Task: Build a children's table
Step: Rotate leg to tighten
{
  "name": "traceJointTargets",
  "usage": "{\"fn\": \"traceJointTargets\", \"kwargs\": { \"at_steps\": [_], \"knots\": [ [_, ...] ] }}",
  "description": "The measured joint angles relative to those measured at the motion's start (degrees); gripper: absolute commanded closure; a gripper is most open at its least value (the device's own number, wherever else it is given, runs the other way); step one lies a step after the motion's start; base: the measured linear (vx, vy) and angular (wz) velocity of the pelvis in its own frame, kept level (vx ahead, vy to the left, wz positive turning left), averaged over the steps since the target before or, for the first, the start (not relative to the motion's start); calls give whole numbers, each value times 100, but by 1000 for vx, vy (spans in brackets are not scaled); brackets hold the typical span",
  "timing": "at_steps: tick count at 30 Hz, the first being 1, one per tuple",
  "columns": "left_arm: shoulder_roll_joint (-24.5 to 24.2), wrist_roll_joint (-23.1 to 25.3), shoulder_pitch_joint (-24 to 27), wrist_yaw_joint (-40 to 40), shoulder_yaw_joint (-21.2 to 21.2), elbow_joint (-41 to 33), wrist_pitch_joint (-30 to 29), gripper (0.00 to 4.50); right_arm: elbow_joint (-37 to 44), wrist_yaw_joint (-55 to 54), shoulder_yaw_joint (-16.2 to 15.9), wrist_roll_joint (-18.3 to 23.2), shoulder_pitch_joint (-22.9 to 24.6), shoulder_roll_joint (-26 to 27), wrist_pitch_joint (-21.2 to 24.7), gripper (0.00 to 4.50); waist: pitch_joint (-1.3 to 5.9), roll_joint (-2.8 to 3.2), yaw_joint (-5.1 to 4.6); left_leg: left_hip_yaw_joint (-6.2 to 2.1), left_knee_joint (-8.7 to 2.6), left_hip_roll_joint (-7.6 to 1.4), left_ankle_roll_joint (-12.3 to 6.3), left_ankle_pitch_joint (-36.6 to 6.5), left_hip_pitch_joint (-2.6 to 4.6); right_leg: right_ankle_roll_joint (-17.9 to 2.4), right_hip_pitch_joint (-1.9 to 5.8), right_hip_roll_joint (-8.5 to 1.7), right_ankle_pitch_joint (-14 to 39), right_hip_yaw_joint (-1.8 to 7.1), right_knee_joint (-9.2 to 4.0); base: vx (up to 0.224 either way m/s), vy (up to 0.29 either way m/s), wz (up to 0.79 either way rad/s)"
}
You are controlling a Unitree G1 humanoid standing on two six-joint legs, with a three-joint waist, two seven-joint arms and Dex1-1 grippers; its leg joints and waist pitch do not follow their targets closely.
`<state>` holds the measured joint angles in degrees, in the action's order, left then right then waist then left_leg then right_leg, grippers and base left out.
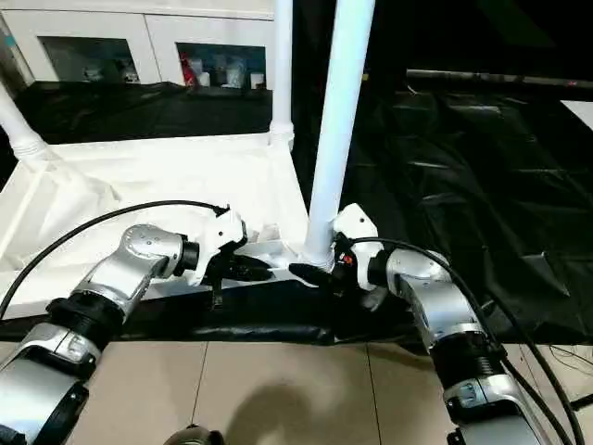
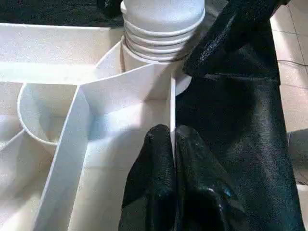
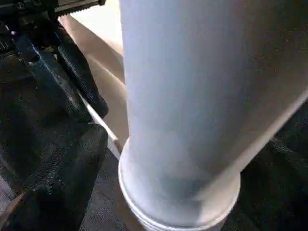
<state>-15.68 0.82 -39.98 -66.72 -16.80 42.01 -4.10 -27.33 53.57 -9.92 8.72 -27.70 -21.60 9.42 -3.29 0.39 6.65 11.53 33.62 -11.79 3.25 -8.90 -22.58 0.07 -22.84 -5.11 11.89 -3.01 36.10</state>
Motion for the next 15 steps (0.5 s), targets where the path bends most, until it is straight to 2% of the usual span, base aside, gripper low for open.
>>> {"fn": "traceJointTargets", "kwargs": {
  "at_steps": [2, 5, 7, 15],
  "knots": [
    [-12, -1, 9, -17, -1, -27, -22, 450, -47, 8, 2, 10, -4, 14, 0, 44, 0, 0, 0, 0, 0, 0, 0, 0, 0, 0, -1, 0, 0, -1, 0, 0, 0, 0],
    [-29, -2, 9, -38, 0, -64, -74, 450, -72, 9, 39, 20, -4, 67, 9, 86, 0, 0, -7, 0, -1, -1, 0, 0, -1, 0, -3, 1, 0, -2, 0, 0, 0, 0],
    [-39, 1, 9, -46, -2, -80, -89, 450, -77, 8, 42, 32, -5, 84, 24, 92, 0, 0, -16, 0, 0, -1, 0, 0, -1, 0, -3, 1, 0, -2, 0, 0, 0, 0],
    [-71, 2, 36, -110, -2, -138, -129, 450, -120, 1, 73, 38, -19, 104, 36, 169, 0, 0, -23, 0, 1, -1, -1, 0, -1, 1, -4, 1, 1, -2, -1, 0, 0, 0]
  ]
}}
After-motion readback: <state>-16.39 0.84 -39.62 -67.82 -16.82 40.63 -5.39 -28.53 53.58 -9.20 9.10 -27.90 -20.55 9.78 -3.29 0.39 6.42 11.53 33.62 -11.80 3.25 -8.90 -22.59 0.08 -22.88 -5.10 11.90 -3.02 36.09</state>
